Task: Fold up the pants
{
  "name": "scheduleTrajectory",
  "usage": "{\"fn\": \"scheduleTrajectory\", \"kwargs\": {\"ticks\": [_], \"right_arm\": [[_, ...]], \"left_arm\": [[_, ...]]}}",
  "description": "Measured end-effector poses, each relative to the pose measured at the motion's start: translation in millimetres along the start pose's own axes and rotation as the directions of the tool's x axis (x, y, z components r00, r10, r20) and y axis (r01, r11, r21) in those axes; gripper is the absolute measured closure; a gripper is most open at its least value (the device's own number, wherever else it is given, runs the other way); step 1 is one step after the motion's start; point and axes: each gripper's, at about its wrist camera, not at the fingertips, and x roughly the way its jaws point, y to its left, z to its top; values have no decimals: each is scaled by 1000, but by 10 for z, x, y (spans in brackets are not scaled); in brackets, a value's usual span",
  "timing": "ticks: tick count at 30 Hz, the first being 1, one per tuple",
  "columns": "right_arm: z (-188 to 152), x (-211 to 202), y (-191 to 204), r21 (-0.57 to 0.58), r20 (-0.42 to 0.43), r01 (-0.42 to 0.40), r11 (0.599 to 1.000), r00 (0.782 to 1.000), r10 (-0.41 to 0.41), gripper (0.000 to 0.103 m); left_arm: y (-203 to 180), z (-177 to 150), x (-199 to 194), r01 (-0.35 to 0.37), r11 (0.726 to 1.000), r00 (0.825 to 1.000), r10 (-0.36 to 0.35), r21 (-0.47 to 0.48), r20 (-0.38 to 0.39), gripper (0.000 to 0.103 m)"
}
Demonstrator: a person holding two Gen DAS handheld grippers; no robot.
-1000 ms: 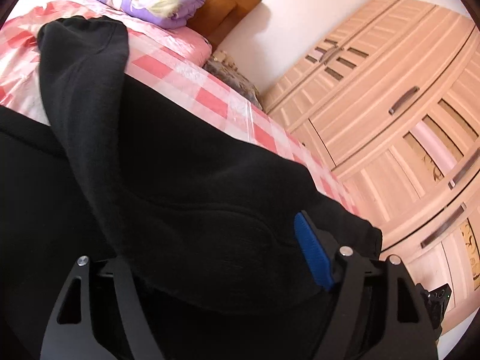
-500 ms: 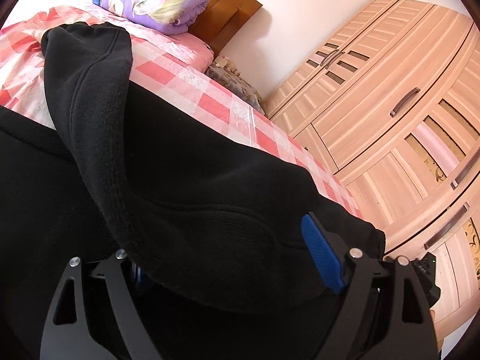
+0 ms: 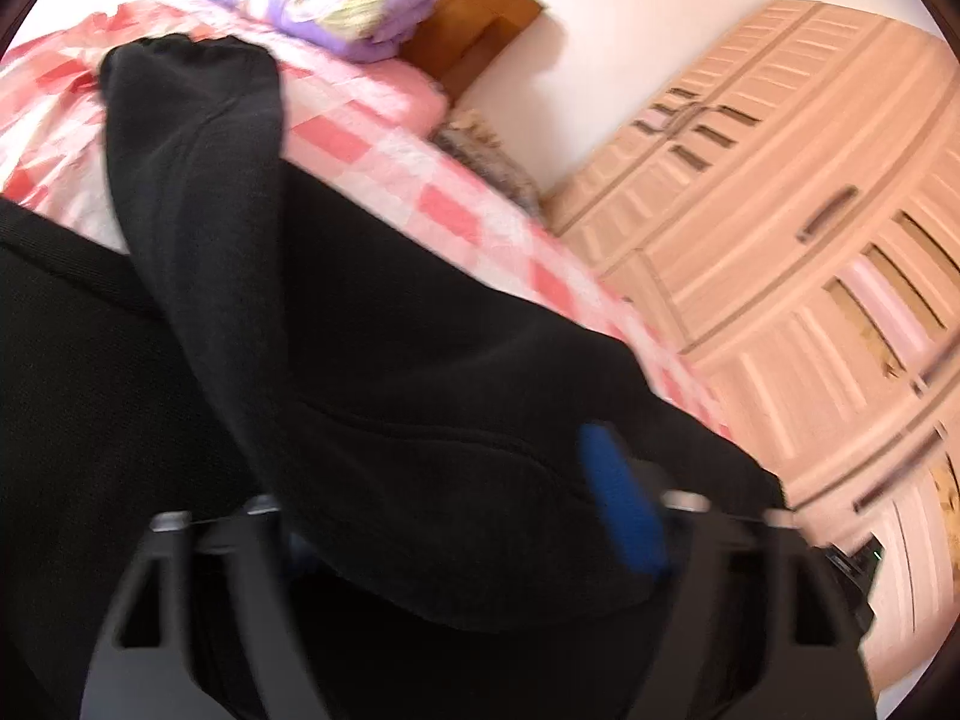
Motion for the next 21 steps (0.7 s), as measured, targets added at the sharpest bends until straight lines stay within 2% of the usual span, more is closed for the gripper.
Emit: {"fn": "scheduleTrajectory", "kwargs": {"ticks": [1,2,3,6,9,11,14,16,19,21], "right_arm": [[45,-24,43,2,4,-21,1000,1000,20,86],[89,-83,116,-7,12,-47,999,999,47,86],[110,-155,187,-28,25,-59,998,998,59,86],[146,-385,382,-79,61,-100,992,993,105,86],[120,-672,481,-131,86,-124,984,987,136,86],[31,-841,413,-146,76,-123,982,988,135,86],[-162,-908,202,-145,27,-86,986,996,90,87],[-385,-919,-83,-124,-23,-24,992,1000,22,87],[-599,-818,-514,-43,-80,47,998,996,-50,87],[-628,-845,-637,-11,-74,22,1000,997,-23,87]], "left_arm": [[21,63,44,29,999,999,-30,-23,-42,85],[30,117,55,57,997,996,-60,-46,-61,90],[6,171,27,58,997,997,-61,-52,-57,92],[-366,371,-340,37,997,999,-40,74,31,93],[-618,454,-757,67,988,993,-80,140,91,93],[-749,408,-1074,79,978,989,-101,193,110,92],[-816,128,-1324,48,956,994,-74,291,79,91],[-735,-177,-1326,-2,938,999,-14,346,44,91],[-506,-638,-1136,-51,931,997,69,362,-38,91],[-347,-843,-980,-70,939,991,105,338,-87,91]]}}
